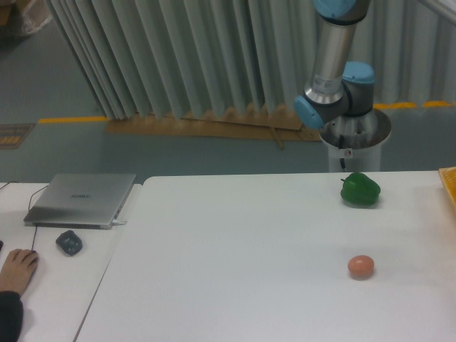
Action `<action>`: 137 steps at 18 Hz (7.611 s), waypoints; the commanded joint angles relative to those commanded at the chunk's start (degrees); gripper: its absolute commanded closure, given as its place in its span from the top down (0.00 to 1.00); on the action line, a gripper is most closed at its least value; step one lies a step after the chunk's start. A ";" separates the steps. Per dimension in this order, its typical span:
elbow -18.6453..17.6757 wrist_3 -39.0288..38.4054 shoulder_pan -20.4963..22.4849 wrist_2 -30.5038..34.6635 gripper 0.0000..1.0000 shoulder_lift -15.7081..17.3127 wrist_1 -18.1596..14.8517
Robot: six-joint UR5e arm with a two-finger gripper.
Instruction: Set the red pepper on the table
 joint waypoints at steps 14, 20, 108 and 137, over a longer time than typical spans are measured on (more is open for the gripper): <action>2.02 1.85 0.26 2.29 1.00 -3.34 3.08; 2.29 6.58 0.35 2.46 1.00 -3.69 3.43; 1.23 -11.76 -6.85 0.10 0.51 -3.17 0.79; 1.41 -47.90 -20.11 -0.63 0.49 -5.27 5.70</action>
